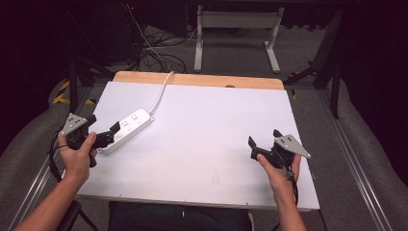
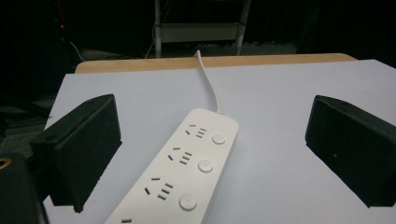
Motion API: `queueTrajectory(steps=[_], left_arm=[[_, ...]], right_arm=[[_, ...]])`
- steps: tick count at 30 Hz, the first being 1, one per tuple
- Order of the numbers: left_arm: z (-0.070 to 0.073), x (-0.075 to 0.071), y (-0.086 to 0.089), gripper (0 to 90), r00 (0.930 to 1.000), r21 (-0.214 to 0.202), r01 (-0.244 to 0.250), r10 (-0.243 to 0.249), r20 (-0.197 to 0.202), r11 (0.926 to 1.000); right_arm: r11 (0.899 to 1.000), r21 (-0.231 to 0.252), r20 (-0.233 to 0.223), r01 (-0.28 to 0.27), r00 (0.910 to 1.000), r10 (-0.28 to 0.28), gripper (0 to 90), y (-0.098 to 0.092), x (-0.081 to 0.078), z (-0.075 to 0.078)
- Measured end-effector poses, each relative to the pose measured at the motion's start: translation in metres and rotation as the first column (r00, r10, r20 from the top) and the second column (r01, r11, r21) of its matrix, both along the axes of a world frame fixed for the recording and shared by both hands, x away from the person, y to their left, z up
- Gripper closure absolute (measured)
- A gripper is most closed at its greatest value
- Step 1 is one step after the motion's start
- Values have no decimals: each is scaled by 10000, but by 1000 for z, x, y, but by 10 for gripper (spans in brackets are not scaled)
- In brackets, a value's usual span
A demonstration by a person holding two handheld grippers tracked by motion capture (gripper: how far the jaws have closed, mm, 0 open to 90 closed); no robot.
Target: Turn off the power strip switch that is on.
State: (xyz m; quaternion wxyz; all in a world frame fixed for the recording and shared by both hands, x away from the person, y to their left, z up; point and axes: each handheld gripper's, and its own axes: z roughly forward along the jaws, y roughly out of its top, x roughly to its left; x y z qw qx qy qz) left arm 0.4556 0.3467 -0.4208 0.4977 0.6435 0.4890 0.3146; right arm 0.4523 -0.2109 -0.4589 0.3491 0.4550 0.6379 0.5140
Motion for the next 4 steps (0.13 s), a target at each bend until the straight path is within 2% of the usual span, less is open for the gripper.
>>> queueTrajectory(steps=[4], left_arm=[[0,3,-2,40,10000,61,84,-83,-31,9999]], right_arm=[[10000,20,-30,81,10000,-81,62,-2,-1,-1]])
